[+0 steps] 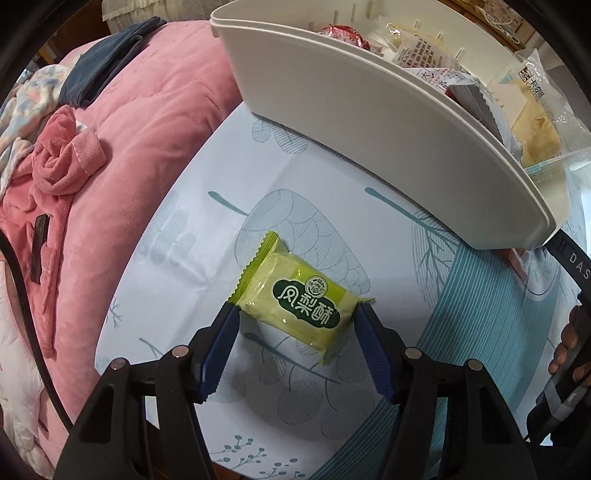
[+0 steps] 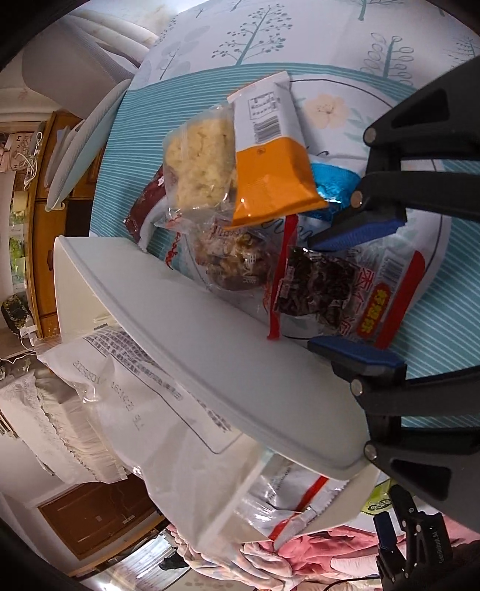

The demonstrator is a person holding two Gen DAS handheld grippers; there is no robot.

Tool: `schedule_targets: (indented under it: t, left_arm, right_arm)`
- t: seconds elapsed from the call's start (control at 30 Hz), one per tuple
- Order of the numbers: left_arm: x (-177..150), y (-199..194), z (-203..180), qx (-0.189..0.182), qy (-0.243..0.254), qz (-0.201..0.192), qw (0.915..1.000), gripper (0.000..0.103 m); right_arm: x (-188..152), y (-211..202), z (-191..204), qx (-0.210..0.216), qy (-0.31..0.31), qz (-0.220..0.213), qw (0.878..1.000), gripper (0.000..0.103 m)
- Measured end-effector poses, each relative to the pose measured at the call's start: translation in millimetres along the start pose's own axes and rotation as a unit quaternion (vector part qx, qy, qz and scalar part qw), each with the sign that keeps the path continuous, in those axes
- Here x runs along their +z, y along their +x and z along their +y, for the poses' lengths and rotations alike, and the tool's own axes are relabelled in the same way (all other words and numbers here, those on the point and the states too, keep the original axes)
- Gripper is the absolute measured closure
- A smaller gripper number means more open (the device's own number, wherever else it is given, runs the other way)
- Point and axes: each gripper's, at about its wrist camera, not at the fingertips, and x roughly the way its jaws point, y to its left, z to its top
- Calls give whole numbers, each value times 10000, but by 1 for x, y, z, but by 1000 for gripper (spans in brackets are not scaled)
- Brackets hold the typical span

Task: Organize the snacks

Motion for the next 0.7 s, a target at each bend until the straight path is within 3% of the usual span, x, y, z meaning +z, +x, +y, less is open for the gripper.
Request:
schedule_targets:
  t: [0.37, 0.53, 0.7]
  left_arm:
    - [5, 4, -10, 125, 245, -183, 9995, 37]
    - [0, 4, -15, 171, 331, -426, 9984, 47]
    - [-6, 2, -17, 141, 256, -441, 9986, 50]
  right_arm:
    - [2, 3, 2, -17, -375, 253, 9990, 56]
    - [-1, 1, 4, 93, -401, 467, 9981, 57]
    - [-8, -4, 6, 226, -288, 733, 9966, 58]
